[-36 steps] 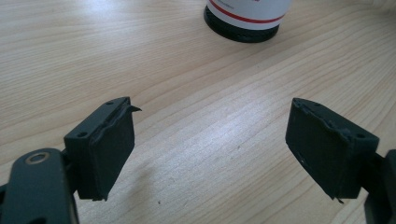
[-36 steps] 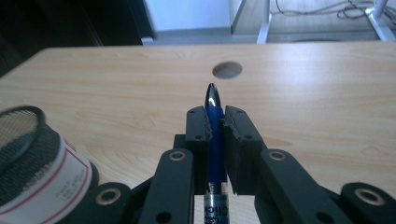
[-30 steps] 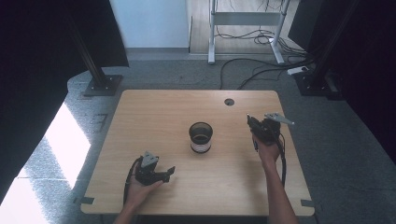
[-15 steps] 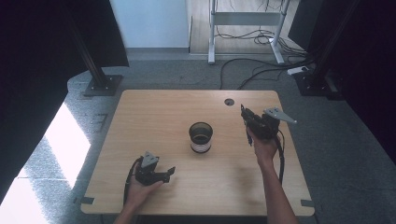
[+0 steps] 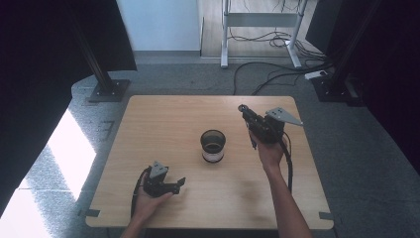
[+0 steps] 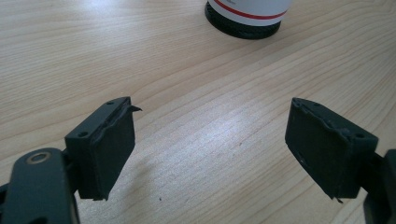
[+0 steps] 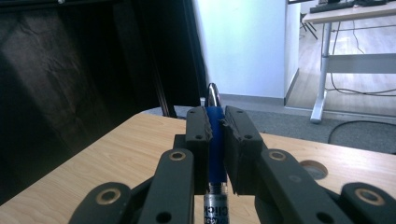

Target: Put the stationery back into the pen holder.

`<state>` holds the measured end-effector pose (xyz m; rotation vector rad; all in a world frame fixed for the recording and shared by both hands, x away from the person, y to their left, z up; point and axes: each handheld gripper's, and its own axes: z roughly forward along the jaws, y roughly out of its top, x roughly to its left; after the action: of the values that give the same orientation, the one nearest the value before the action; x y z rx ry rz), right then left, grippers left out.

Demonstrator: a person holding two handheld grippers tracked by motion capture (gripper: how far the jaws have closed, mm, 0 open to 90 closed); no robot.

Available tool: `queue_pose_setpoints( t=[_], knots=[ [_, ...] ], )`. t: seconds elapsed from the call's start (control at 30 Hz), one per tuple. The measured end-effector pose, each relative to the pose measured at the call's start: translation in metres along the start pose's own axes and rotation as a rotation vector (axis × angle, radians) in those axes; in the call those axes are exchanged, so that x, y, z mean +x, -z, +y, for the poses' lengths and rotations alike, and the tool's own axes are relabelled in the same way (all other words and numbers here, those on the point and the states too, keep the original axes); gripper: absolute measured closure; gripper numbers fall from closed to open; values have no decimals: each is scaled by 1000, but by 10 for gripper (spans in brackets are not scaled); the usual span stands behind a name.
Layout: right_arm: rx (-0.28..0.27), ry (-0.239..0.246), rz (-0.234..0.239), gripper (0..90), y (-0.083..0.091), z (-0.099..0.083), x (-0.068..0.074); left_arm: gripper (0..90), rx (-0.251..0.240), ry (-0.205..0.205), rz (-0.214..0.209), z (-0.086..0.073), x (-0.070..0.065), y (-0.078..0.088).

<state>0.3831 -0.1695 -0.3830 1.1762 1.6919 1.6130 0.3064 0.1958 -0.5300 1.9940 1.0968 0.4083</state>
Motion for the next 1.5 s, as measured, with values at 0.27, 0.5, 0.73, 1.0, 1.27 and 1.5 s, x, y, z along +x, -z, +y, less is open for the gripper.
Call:
queue_pose_setpoints(
  t=[0.27, 0.5, 0.73, 1.0, 1.27, 1.5],
  knots=[
    [-3, 18, 20, 791, -13, 2, 16, 164, 6, -6, -4, 0, -1, 0],
    [-3, 15, 28, 791, -23, 0, 22, 165, 1, -3, -4, 0, -1, 1],
    [-3, 10, 39, 791, -30, -1, 28, 165, 8, -5, -8, 0, -2, 0],
    [6, 26, 51, 790, -41, 0, 38, 165, 10, -13, -13, 0, -3, -1],
    [16, 25, 63, 790, -60, -4, 47, 165, 6, -2, -27, 0, -2, -1],
    [25, 44, 66, 790, -75, -7, 58, 165, 4, -1, -34, 0, -2, -1]
  ],
)
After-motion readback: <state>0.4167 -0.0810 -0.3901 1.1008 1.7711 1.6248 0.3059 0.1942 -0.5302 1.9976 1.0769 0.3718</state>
